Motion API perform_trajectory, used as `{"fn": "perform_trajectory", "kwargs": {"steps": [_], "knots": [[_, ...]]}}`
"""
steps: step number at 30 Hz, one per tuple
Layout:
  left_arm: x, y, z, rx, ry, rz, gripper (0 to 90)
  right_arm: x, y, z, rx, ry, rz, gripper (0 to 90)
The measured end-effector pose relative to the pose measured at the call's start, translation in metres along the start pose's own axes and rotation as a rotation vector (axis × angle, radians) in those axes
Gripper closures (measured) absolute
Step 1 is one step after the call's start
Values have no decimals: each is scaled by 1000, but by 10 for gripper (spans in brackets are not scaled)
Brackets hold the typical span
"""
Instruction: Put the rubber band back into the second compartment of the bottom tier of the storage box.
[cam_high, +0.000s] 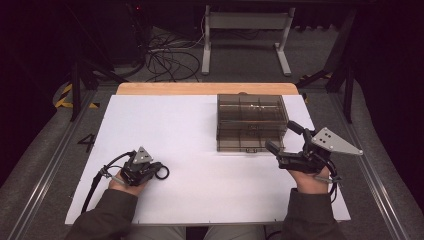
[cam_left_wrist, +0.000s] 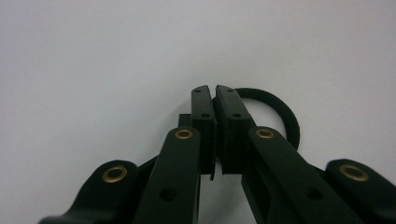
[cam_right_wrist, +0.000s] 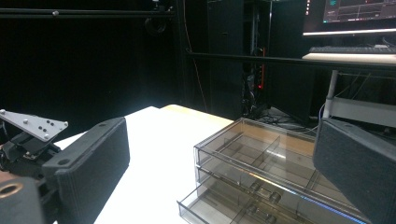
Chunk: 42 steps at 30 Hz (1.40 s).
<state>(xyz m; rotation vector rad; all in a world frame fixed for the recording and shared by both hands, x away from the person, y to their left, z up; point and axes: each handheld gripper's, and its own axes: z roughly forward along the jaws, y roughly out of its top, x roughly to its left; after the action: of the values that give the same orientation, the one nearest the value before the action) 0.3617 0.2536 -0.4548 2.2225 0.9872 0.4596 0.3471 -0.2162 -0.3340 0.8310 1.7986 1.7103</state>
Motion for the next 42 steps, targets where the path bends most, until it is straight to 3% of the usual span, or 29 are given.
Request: {"fn": "perform_trajectory", "kwargs": {"steps": [11, 19, 42], "knots": [[-6, 3, -3, -28, 7, 6, 869, -1, 0, 0, 1, 1, 0, 46], [-15, 8, -7, -49, 19, 37, 869, -1, 1, -1, -2, 4, 1, 47], [-33, 34, -10, -97, -4, 76, 871, -4, 2, -4, -10, 10, 9, 51]]}}
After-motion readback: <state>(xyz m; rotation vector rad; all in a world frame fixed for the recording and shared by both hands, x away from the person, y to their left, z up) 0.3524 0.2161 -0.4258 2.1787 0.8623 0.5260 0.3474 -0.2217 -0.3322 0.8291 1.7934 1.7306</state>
